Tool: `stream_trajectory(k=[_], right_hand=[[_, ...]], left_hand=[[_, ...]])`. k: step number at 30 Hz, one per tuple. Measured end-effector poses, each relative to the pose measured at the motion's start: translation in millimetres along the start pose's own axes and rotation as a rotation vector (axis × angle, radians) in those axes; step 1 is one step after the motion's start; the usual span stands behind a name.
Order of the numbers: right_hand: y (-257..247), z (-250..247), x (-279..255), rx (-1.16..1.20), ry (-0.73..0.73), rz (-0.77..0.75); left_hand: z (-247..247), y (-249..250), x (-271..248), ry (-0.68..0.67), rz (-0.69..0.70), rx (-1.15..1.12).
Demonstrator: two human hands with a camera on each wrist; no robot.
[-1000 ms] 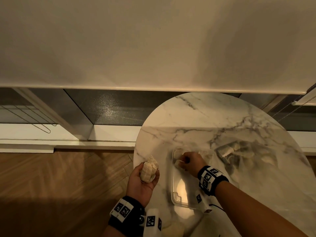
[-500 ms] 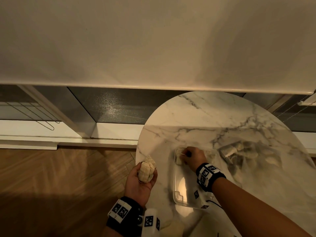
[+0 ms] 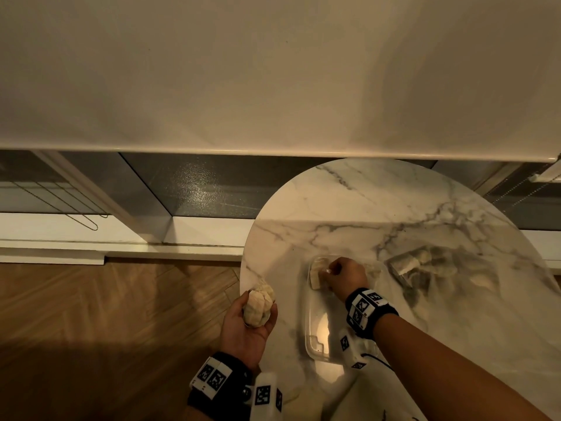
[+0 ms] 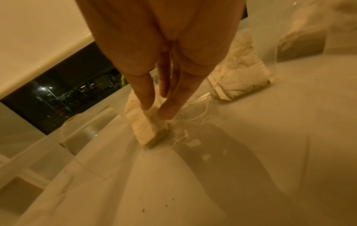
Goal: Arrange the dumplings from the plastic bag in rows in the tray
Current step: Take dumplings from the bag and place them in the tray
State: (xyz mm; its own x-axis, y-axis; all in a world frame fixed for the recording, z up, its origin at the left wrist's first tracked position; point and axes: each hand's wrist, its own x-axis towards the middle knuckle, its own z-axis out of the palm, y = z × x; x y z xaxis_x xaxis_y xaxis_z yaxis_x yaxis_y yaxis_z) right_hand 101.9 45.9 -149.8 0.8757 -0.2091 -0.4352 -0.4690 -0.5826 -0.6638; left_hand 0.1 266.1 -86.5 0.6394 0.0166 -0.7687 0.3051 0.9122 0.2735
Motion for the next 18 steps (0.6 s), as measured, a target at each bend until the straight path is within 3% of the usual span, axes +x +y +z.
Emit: stream_trajectory(k=[11,18], right_hand=[[-4.9,10.6,-1.5,-0.062,-0.085,-0.003],[-4.8,7.7,-3.1,-0.091,-0.059,0.021]], left_hand=[[4.8,-6.2,0.6,-0.007,-0.004,0.014],[5.9,-6.4,0.4,-0.002,-0.007,0.022]])
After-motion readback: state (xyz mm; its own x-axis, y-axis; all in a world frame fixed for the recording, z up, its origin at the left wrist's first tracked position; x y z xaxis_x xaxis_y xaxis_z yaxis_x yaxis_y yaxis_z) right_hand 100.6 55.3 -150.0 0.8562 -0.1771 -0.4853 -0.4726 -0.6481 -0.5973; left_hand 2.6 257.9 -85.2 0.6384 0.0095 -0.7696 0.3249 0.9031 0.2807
